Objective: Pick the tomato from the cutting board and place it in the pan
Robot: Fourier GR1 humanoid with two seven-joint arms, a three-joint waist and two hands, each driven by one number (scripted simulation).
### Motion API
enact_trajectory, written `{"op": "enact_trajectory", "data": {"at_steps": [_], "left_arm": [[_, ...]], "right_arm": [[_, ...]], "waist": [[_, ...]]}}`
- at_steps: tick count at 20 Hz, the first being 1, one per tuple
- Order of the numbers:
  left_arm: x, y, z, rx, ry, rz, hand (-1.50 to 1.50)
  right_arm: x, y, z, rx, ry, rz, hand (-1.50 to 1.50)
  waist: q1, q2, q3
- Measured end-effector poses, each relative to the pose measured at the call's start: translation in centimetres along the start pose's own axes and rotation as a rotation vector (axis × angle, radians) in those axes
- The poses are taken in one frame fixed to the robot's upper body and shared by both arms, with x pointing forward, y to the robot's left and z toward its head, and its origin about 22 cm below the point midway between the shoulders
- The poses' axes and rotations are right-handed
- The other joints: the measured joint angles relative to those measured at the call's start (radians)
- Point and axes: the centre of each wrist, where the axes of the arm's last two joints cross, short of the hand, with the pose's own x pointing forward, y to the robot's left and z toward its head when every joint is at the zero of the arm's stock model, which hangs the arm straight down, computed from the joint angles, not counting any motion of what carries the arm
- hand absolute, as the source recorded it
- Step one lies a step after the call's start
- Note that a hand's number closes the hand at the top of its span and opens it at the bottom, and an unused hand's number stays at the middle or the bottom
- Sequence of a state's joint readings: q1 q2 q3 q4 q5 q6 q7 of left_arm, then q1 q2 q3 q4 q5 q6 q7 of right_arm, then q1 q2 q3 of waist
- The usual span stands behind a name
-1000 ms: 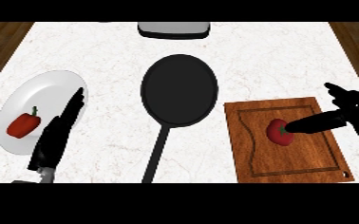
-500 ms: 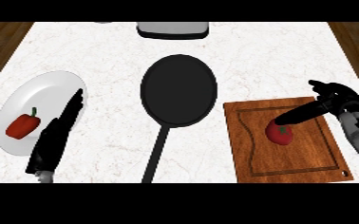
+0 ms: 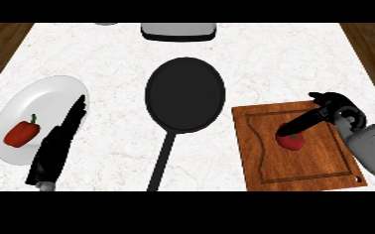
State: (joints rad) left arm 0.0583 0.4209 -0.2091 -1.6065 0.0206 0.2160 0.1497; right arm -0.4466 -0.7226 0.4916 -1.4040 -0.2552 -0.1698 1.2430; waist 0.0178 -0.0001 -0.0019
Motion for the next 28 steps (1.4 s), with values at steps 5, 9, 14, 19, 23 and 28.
{"op": "enact_trajectory", "data": {"at_steps": [5, 9, 14, 19, 23, 28], "left_arm": [[-0.3, -0.2, -0.2, 0.001, -0.002, 0.007, 0.00], [-0.2, -0.1, -0.1, 0.004, -0.004, 0.001, 0.00], [-0.8, 0.3, 0.1, 0.009, -0.003, 0.001, 0.00], [-0.3, 0.2, 0.0, 0.008, -0.002, 0.004, 0.00], [0.0, 0.7, 0.3, 0.006, -0.006, -0.001, 0.00], [-0.2, 0.7, 0.1, 0.009, -0.004, -0.004, 0.00]], "right_arm": [[0.2, 1.2, -0.6, 0.026, 0.018, 0.020, -1.50], [0.2, 2.1, -1.1, 0.037, 0.030, 0.030, -1.50], [-0.5, 3.0, -2.0, 0.043, 0.055, 0.033, -1.50], [-0.7, 4.0, -2.8, 0.041, 0.065, 0.027, -1.50], [-1.1, 4.3, -3.1, 0.022, 0.056, 0.017, 1.50], [-1.0, 4.4, -3.6, -0.016, 0.045, -0.017, 1.50]], "waist": [[-0.007, 0.000, 0.000], [-0.009, -0.001, 0.000], [-0.011, -0.001, 0.001], [-0.012, -0.002, 0.000], [-0.012, -0.005, -0.003], [-0.018, -0.008, -0.011]]}}
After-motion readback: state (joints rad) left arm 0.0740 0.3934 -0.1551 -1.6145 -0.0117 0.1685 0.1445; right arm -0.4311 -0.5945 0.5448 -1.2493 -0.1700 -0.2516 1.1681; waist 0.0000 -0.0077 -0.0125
